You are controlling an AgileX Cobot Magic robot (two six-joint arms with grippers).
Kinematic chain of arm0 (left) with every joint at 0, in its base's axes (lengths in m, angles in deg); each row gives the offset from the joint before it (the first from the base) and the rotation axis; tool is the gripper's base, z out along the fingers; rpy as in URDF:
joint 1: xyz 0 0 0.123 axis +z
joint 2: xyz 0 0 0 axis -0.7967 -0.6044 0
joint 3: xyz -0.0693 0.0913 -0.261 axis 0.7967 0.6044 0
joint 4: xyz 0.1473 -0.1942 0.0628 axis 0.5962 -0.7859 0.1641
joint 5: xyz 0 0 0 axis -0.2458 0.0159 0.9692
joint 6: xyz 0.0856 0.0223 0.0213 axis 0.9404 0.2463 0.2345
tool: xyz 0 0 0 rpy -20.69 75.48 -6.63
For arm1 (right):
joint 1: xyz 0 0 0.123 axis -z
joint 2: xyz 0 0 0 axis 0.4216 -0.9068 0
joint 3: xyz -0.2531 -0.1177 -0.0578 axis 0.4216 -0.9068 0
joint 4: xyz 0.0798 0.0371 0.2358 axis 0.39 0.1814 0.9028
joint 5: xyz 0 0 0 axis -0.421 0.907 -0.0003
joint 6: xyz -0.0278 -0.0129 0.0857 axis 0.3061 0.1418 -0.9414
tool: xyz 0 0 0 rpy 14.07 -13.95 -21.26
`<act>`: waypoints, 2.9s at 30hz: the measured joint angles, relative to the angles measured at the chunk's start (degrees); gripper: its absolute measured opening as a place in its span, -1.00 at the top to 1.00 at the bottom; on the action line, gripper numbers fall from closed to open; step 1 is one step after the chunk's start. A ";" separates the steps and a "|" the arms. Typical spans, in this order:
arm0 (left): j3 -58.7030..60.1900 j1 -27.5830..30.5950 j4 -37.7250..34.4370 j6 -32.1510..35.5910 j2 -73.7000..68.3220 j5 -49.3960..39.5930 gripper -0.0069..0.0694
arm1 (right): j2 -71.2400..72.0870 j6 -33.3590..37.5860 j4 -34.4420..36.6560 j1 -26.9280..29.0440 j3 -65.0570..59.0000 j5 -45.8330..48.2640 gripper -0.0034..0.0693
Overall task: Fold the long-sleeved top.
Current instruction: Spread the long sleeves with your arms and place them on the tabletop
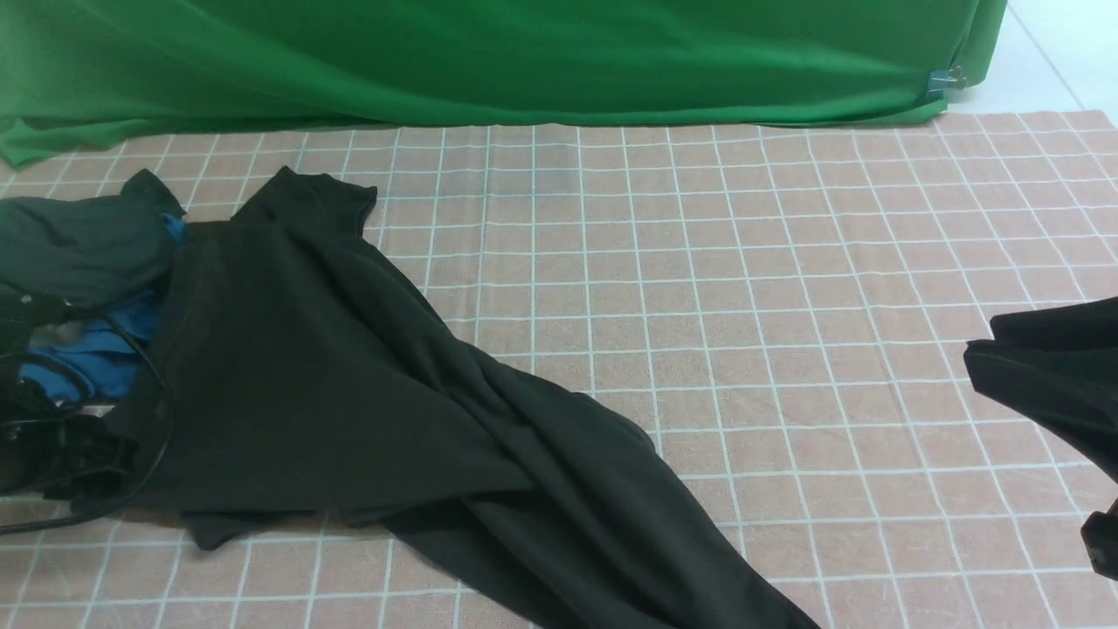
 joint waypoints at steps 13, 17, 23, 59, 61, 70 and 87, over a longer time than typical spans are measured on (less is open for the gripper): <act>0.00 0.03 -11.38 14.10 -0.40 -3.97 0.37 | 0.00 0.57 0.44 0.00 0.00 -0.45 0.43; -0.52 -3.39 -11.51 14.16 1.82 -6.00 0.69 | 0.00 0.84 0.54 0.00 -0.06 -0.41 0.43; -7.81 -18.37 -9.61 6.33 13.20 -12.91 0.72 | 0.00 -3.34 -3.82 0.00 -0.06 1.84 0.43; -74.92 -75.58 -7.17 -6.21 -36.05 -20.00 0.10 | 10.20 -28.69 -26.11 0.00 10.21 30.47 0.84; -74.98 -75.58 -7.17 -6.19 -36.68 -20.32 -0.10 | 10.25 -28.46 -25.32 0.00 10.21 30.47 0.83; -75.69 -72.84 -1.54 -10.83 -26.90 -36.60 -0.97 | 10.25 -27.35 -24.21 0.00 10.21 27.22 0.82; -32.17 -65.06 14.42 -23.13 17.98 -42.03 0.77 | -19.73 -1.72 -0.87 -0.05 10.38 12.59 0.42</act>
